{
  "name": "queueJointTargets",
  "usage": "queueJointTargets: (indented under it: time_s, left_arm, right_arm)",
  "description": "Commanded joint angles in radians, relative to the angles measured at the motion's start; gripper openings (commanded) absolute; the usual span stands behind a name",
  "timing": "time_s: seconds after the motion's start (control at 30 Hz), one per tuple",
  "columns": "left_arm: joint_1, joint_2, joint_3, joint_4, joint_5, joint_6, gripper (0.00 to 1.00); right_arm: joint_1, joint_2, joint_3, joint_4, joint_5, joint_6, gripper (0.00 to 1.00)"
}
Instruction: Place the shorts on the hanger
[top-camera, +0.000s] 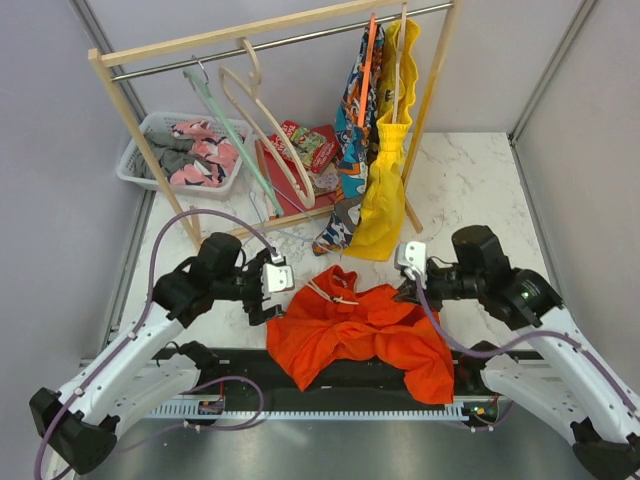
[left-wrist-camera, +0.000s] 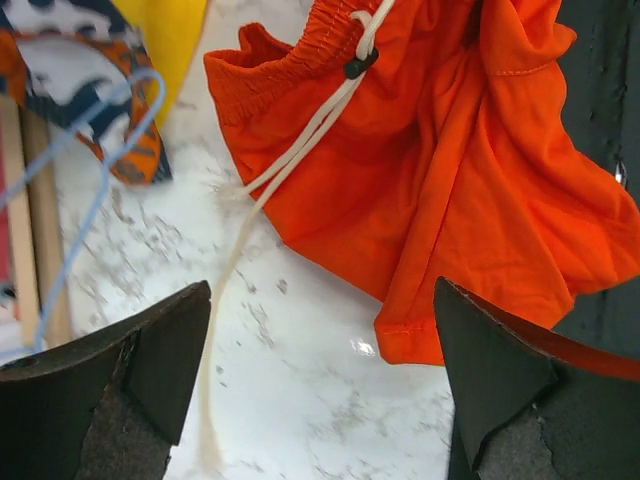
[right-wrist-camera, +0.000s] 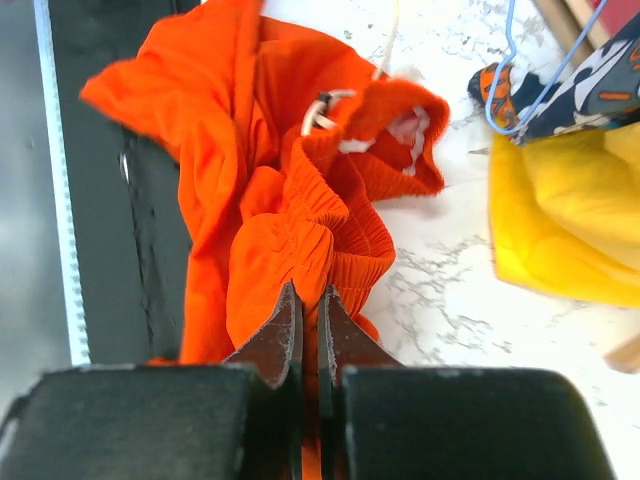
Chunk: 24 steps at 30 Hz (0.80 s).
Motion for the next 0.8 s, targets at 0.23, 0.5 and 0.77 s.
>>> queueJointTargets:
  time_s: [0.23,0.5,0.77]
  left_arm:
    - [-0.295,0.212,0.011,0.357,-0.057,0.227,0.98]
    - [-0.375,0.515,0.228,0.453,-0.085,0.249,1.00]
    - [-0.355,0.820,0.497,0.121,0.019,0.468,0.96]
  right_arm:
    - [0.000,-0.165,-0.002,-0.492,-0.099,-0.972,0.00]
    - [0.000,-0.220,-0.069,-0.613,-0.079,-1.402,0.00]
    - [0.000,-0.211,-0.092,-0.612,-0.085,-1.470,0.00]
